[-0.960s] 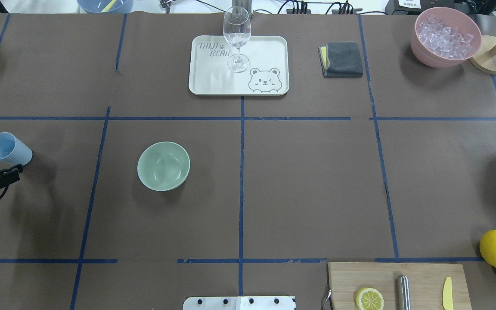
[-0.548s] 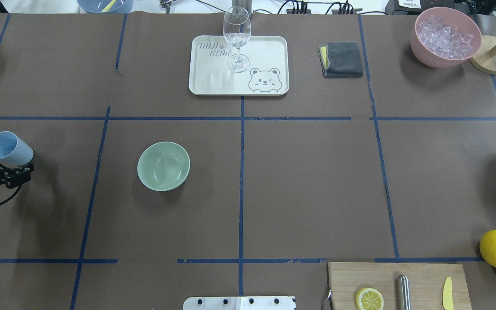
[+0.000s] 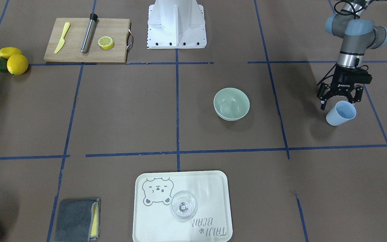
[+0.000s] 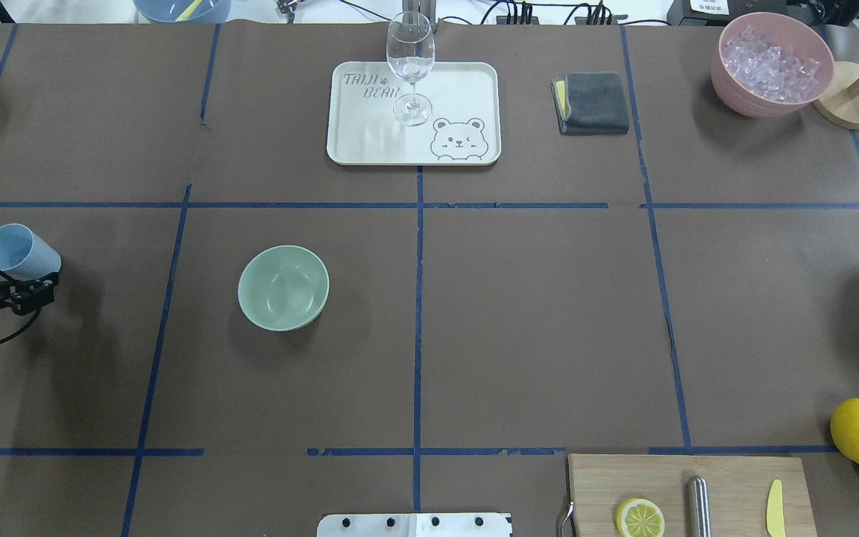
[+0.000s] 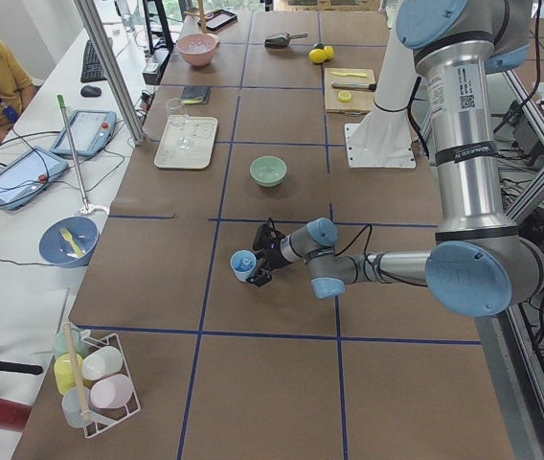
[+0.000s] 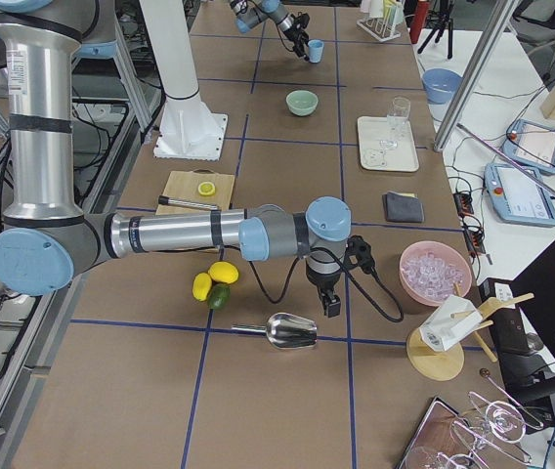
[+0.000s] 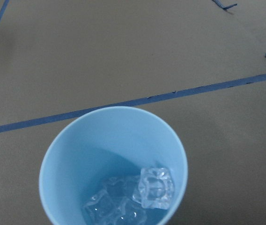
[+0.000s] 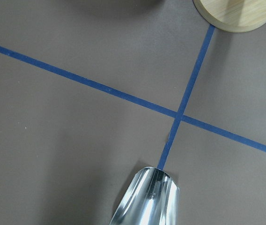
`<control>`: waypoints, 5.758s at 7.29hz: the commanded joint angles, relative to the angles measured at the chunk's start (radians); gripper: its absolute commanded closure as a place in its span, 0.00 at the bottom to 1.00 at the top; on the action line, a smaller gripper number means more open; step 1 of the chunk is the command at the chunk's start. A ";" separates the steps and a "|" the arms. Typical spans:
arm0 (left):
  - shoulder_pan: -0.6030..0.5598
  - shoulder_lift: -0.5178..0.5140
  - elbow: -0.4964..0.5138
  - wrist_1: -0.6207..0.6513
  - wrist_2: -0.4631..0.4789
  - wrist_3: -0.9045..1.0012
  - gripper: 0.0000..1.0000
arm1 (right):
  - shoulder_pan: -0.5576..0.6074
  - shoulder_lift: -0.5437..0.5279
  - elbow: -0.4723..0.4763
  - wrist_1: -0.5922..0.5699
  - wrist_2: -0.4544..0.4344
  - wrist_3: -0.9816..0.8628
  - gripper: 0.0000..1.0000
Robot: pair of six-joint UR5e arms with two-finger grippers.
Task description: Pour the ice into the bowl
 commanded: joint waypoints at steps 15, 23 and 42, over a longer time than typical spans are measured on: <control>-0.066 -0.070 -0.074 -0.045 -0.051 0.255 1.00 | 0.000 0.006 -0.001 0.002 -0.009 -0.001 0.00; -0.030 -0.286 -0.201 0.121 0.153 0.635 1.00 | 0.006 -0.026 -0.007 0.000 -0.009 -0.001 0.00; 0.391 -0.475 -0.122 0.340 0.920 2.144 1.00 | 0.084 -0.065 -0.018 -0.012 -0.006 0.005 0.00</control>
